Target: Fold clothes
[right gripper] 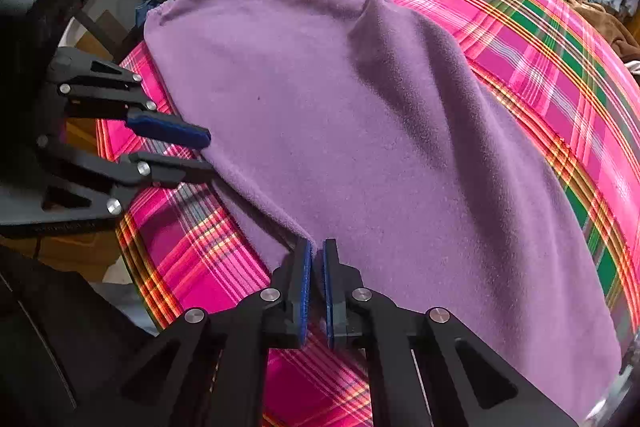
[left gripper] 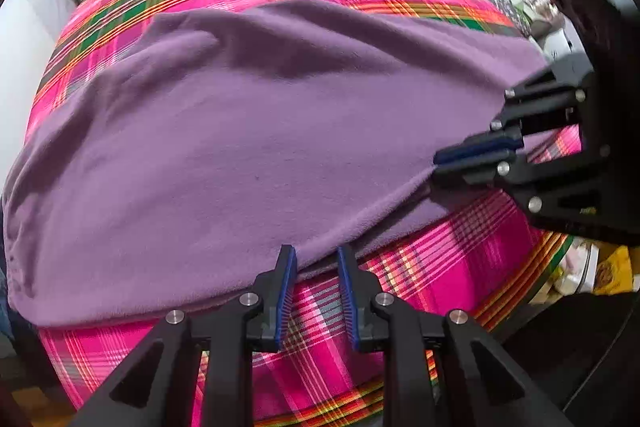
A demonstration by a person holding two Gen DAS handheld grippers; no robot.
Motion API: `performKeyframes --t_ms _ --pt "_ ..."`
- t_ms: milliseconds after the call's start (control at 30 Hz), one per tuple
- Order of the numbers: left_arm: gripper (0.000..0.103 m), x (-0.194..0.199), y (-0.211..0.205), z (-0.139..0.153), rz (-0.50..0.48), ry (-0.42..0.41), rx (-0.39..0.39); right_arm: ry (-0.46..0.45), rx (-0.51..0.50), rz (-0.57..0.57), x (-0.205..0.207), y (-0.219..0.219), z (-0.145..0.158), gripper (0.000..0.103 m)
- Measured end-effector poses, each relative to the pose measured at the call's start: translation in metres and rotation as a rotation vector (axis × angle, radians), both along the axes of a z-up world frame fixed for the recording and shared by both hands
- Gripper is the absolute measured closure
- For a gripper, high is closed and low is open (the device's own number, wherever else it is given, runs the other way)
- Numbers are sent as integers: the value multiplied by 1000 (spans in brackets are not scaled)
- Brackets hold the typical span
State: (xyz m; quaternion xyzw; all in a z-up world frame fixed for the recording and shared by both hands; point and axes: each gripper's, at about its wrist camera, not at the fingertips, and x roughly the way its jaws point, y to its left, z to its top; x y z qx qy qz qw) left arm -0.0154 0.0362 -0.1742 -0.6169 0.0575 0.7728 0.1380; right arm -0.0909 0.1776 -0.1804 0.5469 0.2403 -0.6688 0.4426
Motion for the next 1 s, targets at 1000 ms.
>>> performKeyframes --t_ms 1000 --pt "101 16 -29 29 121 15 161 -3 -96 -61 -19 -1 40 85"
